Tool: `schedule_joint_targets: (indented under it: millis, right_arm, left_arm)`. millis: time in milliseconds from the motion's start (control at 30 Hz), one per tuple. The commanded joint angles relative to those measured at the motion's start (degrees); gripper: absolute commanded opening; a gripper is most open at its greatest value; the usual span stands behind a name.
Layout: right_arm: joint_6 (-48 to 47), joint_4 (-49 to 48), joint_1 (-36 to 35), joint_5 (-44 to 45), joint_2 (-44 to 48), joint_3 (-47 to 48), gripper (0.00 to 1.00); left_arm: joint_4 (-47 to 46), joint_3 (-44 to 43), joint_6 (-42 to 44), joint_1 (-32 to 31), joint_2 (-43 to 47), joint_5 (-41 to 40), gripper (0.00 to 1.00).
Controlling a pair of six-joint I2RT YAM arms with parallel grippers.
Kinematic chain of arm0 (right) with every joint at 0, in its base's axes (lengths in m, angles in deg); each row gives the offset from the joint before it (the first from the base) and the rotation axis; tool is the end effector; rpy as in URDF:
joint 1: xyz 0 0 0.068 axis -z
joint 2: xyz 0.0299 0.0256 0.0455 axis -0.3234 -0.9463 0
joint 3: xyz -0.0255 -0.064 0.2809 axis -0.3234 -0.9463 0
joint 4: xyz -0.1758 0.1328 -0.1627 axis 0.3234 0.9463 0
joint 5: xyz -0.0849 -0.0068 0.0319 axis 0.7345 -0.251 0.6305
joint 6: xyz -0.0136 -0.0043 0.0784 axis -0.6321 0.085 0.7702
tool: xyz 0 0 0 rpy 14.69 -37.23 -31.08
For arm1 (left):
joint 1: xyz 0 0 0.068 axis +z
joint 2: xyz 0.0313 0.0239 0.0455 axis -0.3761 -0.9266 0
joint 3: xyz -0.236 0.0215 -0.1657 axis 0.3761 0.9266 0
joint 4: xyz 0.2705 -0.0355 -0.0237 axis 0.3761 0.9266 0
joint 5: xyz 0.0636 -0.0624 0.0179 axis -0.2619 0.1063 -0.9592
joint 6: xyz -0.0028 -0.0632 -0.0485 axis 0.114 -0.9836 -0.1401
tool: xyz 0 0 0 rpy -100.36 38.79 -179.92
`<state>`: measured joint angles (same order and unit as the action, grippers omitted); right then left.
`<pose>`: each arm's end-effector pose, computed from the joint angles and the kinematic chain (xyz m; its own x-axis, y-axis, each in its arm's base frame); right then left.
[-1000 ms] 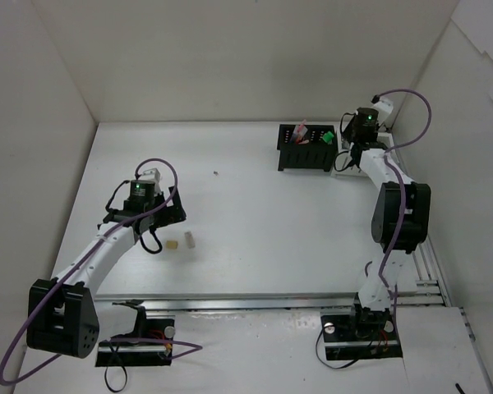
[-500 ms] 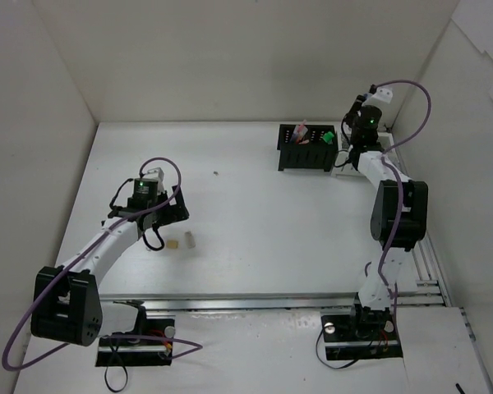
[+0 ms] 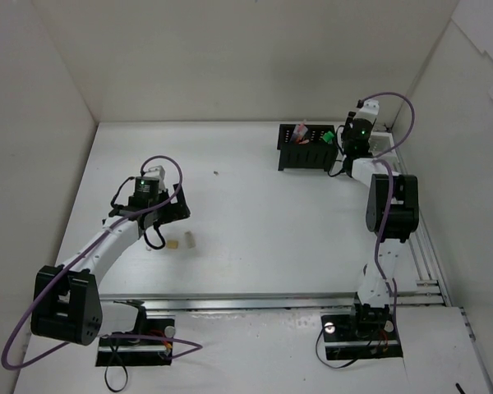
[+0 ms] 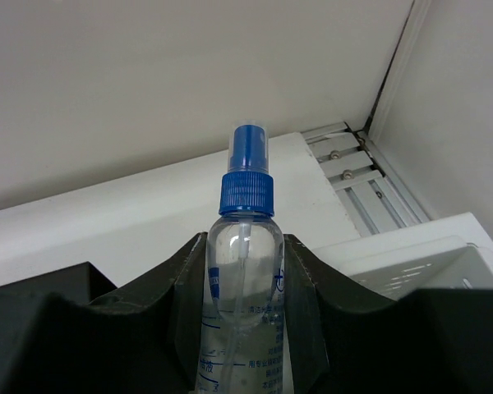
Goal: Sort the stationery into containers
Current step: Place the stationery in the storage box.
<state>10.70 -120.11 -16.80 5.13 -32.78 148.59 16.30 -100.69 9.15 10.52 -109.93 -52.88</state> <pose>0.5465 -0.0343 0.2463 0.0912 0.0125 -0.9958 0.2452 0.9689 0.0347 0.2959 -0.0696 0.2224 -0.7164 -0.3167 -0.6217 -0.0396 0.9081 -0.4170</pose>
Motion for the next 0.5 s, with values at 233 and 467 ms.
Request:
schedule_joint_targets:
  millis: [233, 467]
  right_arm:
    - [-2.8, -12.6, -1.8, 5.2, 6.6, -9.1, 0.43]
    - [-1.8, -13.6, -5.3, 5.3, 13.4, -12.4, 0.67]
  left_arm:
    - [-2.6, -2.8, -0.1, -1.0, 1.3, -0.9, 0.96]
    - [-3.0, -1.6, 0.3, -1.0, 3.7, -0.8, 0.96]
